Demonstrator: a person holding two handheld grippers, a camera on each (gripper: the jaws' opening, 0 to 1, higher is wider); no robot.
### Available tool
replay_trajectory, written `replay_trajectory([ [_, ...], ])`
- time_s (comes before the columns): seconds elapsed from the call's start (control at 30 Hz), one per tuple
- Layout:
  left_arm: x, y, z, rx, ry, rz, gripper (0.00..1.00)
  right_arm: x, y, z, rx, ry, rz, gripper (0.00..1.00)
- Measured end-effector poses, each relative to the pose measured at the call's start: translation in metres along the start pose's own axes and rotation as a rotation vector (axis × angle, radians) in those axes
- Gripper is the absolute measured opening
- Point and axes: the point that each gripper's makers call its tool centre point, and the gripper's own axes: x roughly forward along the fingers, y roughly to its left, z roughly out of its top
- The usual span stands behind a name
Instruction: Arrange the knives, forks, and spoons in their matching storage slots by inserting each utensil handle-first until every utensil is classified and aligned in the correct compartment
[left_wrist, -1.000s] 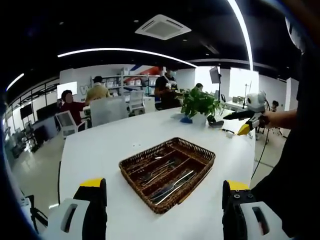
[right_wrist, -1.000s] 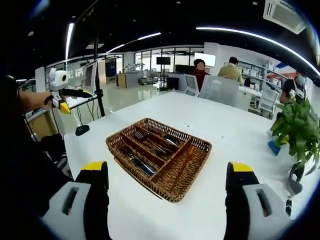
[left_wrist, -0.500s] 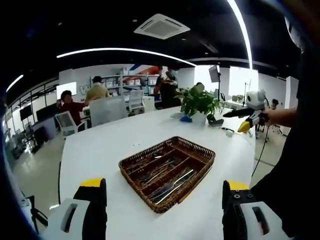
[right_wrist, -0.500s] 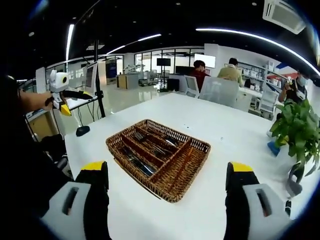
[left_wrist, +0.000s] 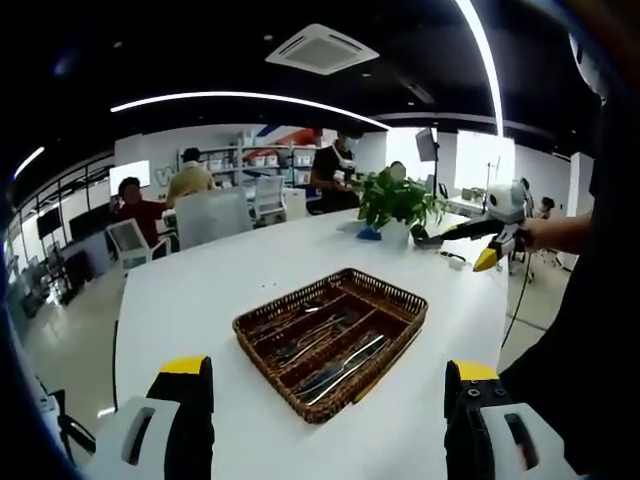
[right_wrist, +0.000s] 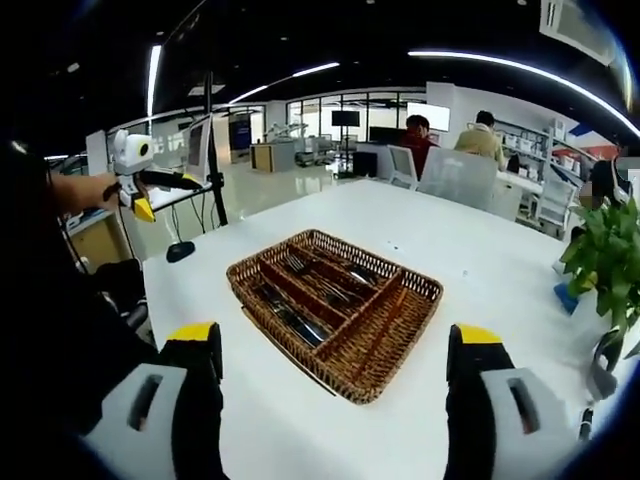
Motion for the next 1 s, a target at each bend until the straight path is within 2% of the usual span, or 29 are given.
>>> replay_trajectory([
  [0.07, -0.001, 0.001, 0.0, 0.001, 0.002, 0.001, 1.0, 0.008, 0.005, -0.01, -0.026, 0.007, 0.026, 0.87],
  [0.13, -0.002, 0.001, -0.001, -0.001, 0.006, 0.0, 1.0, 0.017, 0.009, -0.026, -0.024, 0.047, 0.043, 0.84],
  [0.4, -0.011, 0.008, -0.003, 0.004, 0.014, 0.0, 1.0, 0.04, 0.033, -0.053, 0.001, 0.077, 0.138, 0.73],
  [0.5, -0.014, 0.01, -0.004, 0.003, 0.014, 0.005, 1.0, 0.047, 0.046, -0.069, 0.004, 0.118, 0.189, 0.69],
  [0.63, -0.017, 0.01, -0.002, 0.002, 0.012, 0.013, 1.0, 0.056, 0.055, -0.091, 0.008, 0.172, 0.224, 0.66],
  [0.87, -0.027, 0.008, -0.007, -0.004, 0.022, 0.023, 1.0, 0.074, 0.057, -0.125, 0.046, 0.238, 0.255, 0.64],
  [1.0, -0.035, 0.008, -0.01, -0.009, 0.033, 0.036, 1.0, 0.082, 0.057, -0.136, 0.024, 0.271, 0.253, 0.65],
])
